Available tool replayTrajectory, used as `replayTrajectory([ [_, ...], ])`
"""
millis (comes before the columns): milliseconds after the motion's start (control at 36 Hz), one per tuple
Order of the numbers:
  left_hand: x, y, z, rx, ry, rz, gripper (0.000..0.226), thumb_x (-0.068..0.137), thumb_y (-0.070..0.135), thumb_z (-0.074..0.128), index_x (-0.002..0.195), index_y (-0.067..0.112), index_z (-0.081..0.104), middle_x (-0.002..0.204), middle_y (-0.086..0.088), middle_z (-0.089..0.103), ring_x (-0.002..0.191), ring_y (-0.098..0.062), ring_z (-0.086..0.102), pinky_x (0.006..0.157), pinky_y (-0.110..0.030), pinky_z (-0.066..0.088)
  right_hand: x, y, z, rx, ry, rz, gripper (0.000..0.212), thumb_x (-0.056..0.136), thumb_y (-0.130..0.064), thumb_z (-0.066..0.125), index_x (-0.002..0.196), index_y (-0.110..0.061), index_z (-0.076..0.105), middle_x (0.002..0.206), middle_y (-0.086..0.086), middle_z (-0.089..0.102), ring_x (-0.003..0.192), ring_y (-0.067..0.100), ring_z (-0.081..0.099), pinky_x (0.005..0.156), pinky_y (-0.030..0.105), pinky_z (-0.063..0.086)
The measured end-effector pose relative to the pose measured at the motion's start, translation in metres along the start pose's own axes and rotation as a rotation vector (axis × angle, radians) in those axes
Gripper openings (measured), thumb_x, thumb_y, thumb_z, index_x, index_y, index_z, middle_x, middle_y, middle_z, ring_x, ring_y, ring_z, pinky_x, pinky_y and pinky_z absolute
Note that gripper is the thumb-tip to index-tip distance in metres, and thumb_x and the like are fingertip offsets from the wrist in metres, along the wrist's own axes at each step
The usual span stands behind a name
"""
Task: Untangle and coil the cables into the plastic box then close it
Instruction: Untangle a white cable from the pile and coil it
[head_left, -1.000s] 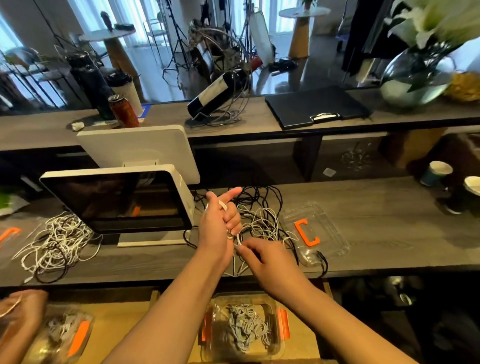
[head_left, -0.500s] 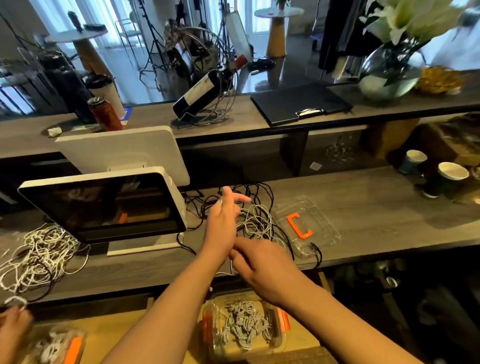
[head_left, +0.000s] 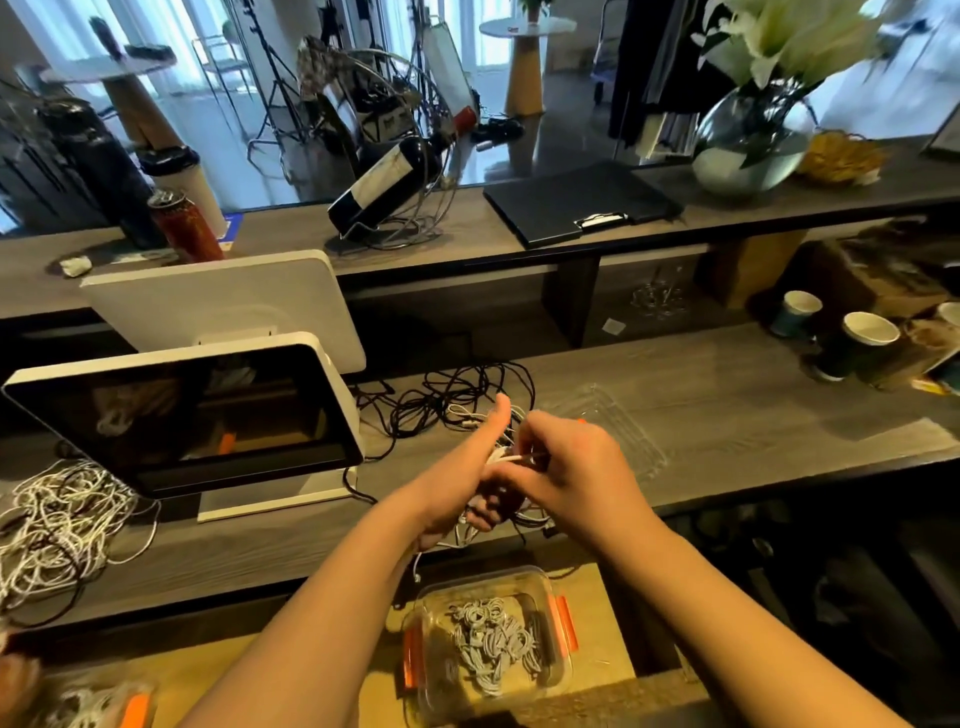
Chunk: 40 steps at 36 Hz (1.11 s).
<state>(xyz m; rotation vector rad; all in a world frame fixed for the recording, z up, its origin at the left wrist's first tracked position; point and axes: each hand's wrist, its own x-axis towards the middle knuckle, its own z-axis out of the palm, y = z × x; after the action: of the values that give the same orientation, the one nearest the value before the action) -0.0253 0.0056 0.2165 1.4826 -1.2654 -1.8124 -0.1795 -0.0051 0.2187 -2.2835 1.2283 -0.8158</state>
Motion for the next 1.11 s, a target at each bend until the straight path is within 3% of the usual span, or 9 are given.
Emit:
replayTrajectory([
  [56, 0.0, -0.001, -0.002, -0.002, -0.086, -0.034, 0.073, 0.083, 0.087, 0.025, 0.062, 0.028, 0.062, 0.064, 0.002, 0.05, 0.056, -0.01, 0.042, 0.054, -0.019, 0.029, 0.002, 0.004, -0.002, -0.018, 0.0, -0.016, 0.024, 0.084, -0.036, 0.076, 0.088, -0.018, 0.06, 0.075, -0.011, 0.055, 0.068, 0.01, 0.051, 0.059, 0.027, 0.038],
  [139, -0.002, 0.001, -0.008, 0.044, -0.213, -0.037, 0.062, 0.086, 0.083, 0.037, 0.082, 0.025, 0.059, 0.069, 0.007, 0.048, 0.056, -0.006, 0.038, 0.05, -0.016, 0.029, 0.004, 0.008, -0.004, 0.035, -0.048, -0.052, 0.014, 0.086, -0.015, 0.072, 0.096, -0.013, 0.062, 0.087, -0.005, 0.061, 0.078, 0.012, 0.056, 0.068, 0.03, 0.046],
  [278, -0.003, 0.003, -0.017, 0.335, -0.255, 0.044, 0.037, 0.088, 0.062, 0.058, 0.108, 0.032, 0.061, 0.112, -0.007, 0.063, 0.095, -0.019, 0.06, 0.085, -0.035, 0.057, 0.006, 0.012, -0.01, 0.199, -0.116, -0.073, 0.01, 0.092, -0.015, 0.067, 0.101, -0.015, 0.065, 0.095, -0.005, 0.064, 0.089, 0.008, 0.06, 0.076, 0.025, 0.051],
  [389, -0.009, 0.007, -0.018, 0.33, -0.368, 0.008, 0.037, 0.105, 0.046, 0.042, 0.086, 0.021, 0.06, 0.067, 0.006, 0.048, 0.061, -0.01, 0.043, 0.073, -0.03, 0.044, 0.008, 0.02, -0.011, 0.198, -0.107, -0.087, 0.009, 0.094, -0.023, 0.066, 0.101, -0.017, 0.067, 0.092, -0.01, 0.063, 0.087, 0.006, 0.06, 0.074, 0.023, 0.05],
  [500, -0.007, 0.004, -0.02, 0.29, -0.408, -0.02, 0.049, 0.107, 0.046, 0.032, 0.128, 0.018, 0.065, 0.064, 0.008, 0.042, 0.06, -0.007, 0.038, 0.069, -0.024, 0.041, 0.01, 0.029, -0.016, 0.245, -0.055, 0.005, 0.01, 0.089, -0.027, 0.071, 0.097, -0.02, 0.069, 0.089, -0.014, 0.065, 0.084, 0.005, 0.063, 0.073, 0.025, 0.052],
  [694, -0.005, -0.005, -0.023, 0.2, -0.346, 0.089, 0.037, 0.107, 0.047, 0.028, 0.122, 0.031, 0.057, 0.071, 0.006, 0.054, 0.059, -0.006, 0.043, 0.075, -0.035, 0.047, 0.008, 0.028, -0.01, 0.258, -0.028, 0.086, 0.005, 0.092, -0.024, 0.069, 0.096, -0.023, 0.069, 0.089, -0.012, 0.067, 0.084, 0.005, 0.063, 0.075, 0.027, 0.054],
  [889, -0.004, -0.014, -0.029, 0.072, -0.165, 0.216, 0.038, 0.1, 0.051, 0.031, 0.132, 0.042, 0.049, 0.088, -0.003, 0.069, 0.073, -0.012, 0.058, 0.069, -0.023, 0.05, 0.004, 0.03, -0.008, 0.302, 0.034, 0.222, 0.013, 0.09, -0.032, 0.068, 0.089, -0.019, 0.07, 0.077, -0.002, 0.068, 0.072, 0.01, 0.062, 0.069, 0.038, 0.053],
  [972, -0.001, -0.016, -0.032, -0.102, -0.062, 0.252, 0.05, 0.098, 0.05, 0.033, 0.14, 0.029, 0.052, 0.093, -0.005, 0.071, 0.076, -0.014, 0.062, 0.068, -0.026, 0.053, 0.001, 0.034, -0.003, 0.268, 0.04, 0.264, 0.017, 0.092, -0.037, 0.064, 0.09, -0.021, 0.069, 0.076, 0.0, 0.066, 0.071, 0.014, 0.06, 0.069, 0.041, 0.052],
  [1111, -0.004, -0.015, -0.032, -0.268, 0.006, 0.268, 0.047, 0.1, 0.046, 0.034, 0.133, 0.025, 0.059, 0.117, -0.01, 0.072, 0.1, -0.024, 0.067, 0.09, -0.036, 0.053, -0.006, 0.034, 0.01, 0.292, 0.014, 0.304, 0.019, 0.097, -0.035, 0.058, 0.087, -0.021, 0.067, 0.072, 0.003, 0.064, 0.066, 0.018, 0.057, 0.064, 0.041, 0.048],
])
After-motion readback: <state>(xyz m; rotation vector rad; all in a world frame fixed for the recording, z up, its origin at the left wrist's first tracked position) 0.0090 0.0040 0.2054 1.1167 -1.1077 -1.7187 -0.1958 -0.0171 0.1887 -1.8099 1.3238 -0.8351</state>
